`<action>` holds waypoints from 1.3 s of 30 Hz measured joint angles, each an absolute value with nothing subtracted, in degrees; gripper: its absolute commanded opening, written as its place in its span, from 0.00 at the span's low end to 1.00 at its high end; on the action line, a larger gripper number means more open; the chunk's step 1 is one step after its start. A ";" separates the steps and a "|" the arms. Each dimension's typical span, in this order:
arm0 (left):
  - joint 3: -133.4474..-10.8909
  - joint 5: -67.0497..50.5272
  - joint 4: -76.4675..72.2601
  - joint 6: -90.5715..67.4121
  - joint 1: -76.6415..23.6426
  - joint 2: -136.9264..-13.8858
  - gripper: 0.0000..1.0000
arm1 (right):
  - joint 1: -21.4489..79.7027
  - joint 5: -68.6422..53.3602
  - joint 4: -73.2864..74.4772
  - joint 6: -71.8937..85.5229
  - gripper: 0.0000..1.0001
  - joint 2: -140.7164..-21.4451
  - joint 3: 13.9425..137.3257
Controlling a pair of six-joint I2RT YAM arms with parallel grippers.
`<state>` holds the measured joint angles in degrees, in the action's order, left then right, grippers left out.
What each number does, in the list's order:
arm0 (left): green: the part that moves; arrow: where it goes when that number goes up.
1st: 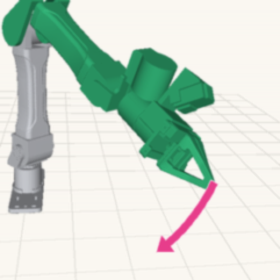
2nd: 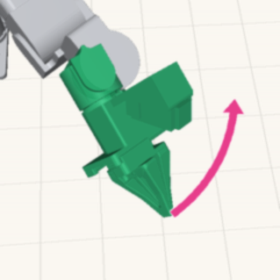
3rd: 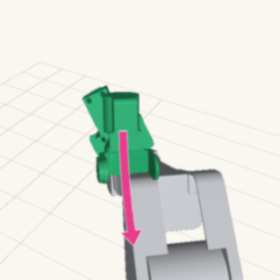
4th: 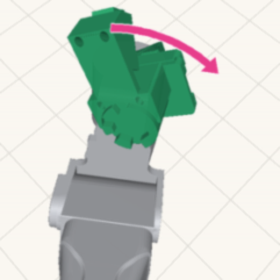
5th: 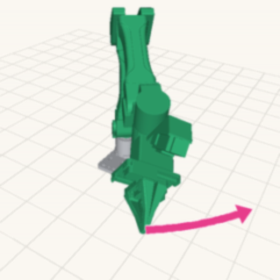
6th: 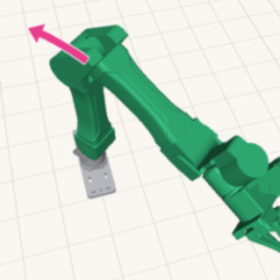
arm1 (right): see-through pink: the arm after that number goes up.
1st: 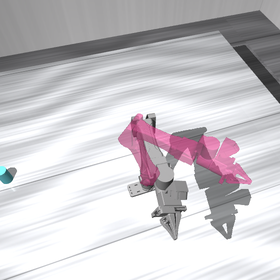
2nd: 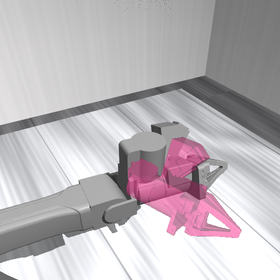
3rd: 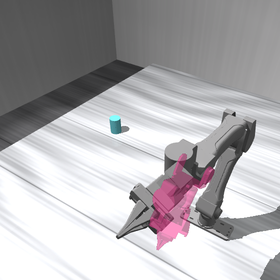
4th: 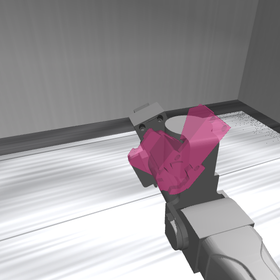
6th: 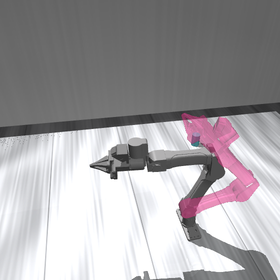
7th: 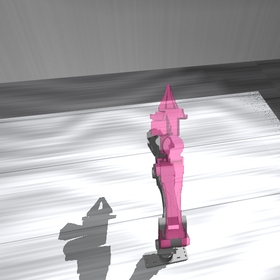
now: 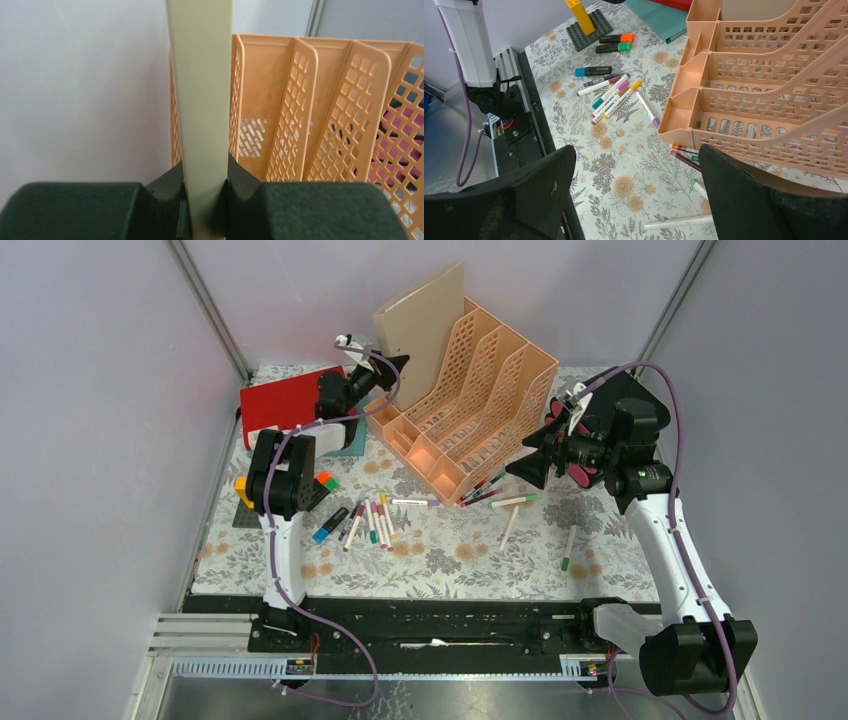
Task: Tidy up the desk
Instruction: Place the folder in the storage box.
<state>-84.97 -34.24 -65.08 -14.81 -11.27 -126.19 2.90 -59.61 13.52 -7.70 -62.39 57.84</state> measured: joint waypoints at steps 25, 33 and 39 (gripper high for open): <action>-71.42 -21.26 -56.95 -17.04 -10.92 -102.15 0.99 | 2.83 -59.66 13.47 -7.75 1.00 -61.45 57.34; -64.64 -13.23 -42.28 -20.40 -8.47 -94.91 0.99 | 2.83 -59.72 13.43 -7.70 1.00 -60.80 56.82; -66.50 -4.23 -24.75 -20.10 -7.31 -95.04 0.99 | 2.83 -60.42 13.23 -7.68 1.00 -60.62 56.53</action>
